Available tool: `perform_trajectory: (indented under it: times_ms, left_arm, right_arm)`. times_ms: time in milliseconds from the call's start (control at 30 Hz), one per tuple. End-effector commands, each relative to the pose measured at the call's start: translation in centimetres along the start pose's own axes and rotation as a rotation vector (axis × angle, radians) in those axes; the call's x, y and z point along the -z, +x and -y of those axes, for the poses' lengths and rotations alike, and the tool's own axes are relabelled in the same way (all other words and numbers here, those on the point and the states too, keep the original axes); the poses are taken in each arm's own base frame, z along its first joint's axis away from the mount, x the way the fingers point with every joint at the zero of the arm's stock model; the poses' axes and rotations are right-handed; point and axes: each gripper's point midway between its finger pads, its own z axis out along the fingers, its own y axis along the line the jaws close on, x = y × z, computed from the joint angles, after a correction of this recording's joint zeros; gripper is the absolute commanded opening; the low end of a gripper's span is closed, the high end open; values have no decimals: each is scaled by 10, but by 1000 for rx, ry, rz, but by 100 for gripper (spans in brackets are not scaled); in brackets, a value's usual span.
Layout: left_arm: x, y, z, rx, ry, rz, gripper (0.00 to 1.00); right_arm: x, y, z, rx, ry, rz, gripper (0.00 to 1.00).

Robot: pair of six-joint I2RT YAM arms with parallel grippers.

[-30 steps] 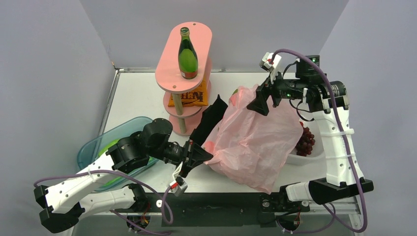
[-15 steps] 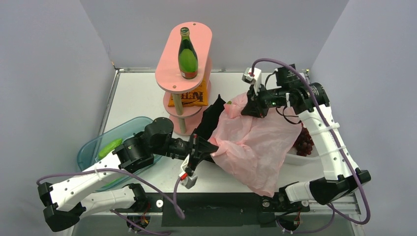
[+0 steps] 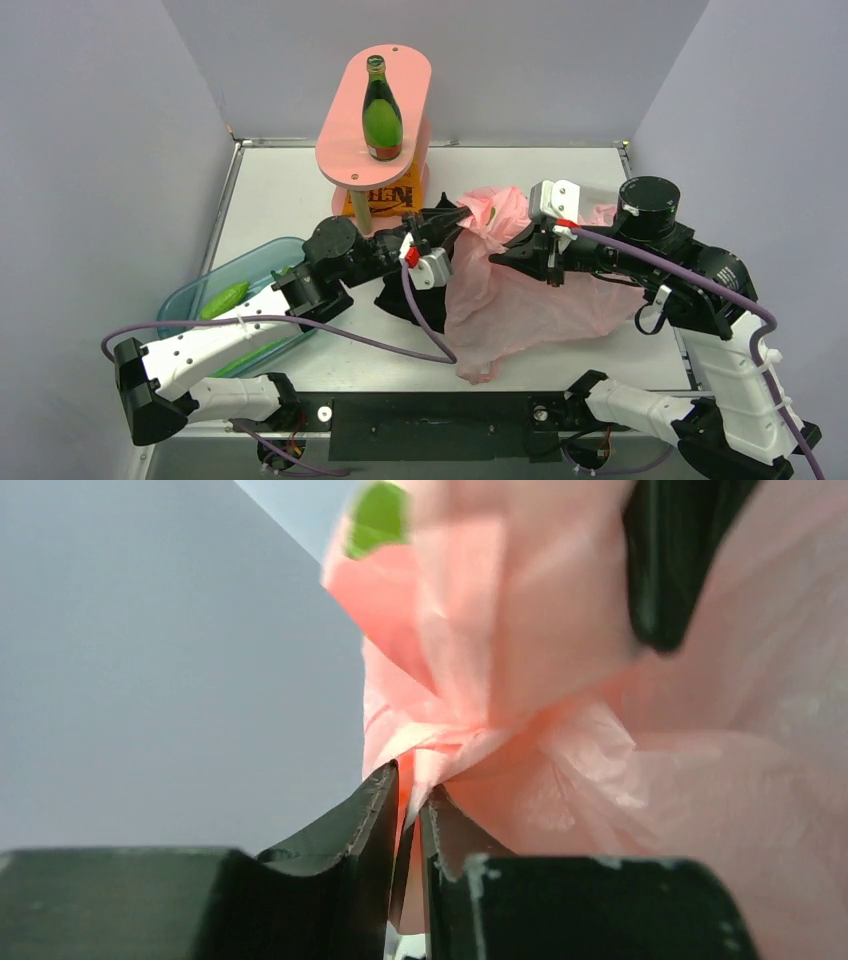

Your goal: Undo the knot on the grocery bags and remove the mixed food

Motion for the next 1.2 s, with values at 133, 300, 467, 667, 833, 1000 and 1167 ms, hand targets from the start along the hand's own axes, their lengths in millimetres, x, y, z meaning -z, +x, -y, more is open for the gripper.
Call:
perform_trajectory:
  times_ms: [133, 300, 467, 667, 833, 1000, 1167]
  left_arm:
    - [17, -70, -3, -231, 25, 292, 32]
    - [26, -59, 40, -345, 240, 296, 40]
    - [21, -45, 42, -478, 238, 264, 45]
    - [13, -31, 48, -656, 263, 245, 49]
    - [14, -39, 58, -742, 284, 297, 52]
    - [20, -56, 63, -746, 278, 388, 54]
    - [23, -65, 70, -751, 333, 420, 13]
  right_arm:
    - [-19, 16, 5, -44, -14, -41, 0]
    - [-25, 16, -1, -37, -52, -41, 0]
    - [-31, 24, -16, -13, -118, -69, 0]
    - [-38, 32, -32, -7, -191, -102, 0]
    - [-45, 35, -35, -9, -228, -123, 0]
    - [-47, 36, -39, 2, -254, -123, 0]
    - [-43, 35, -39, 52, -248, -130, 0]
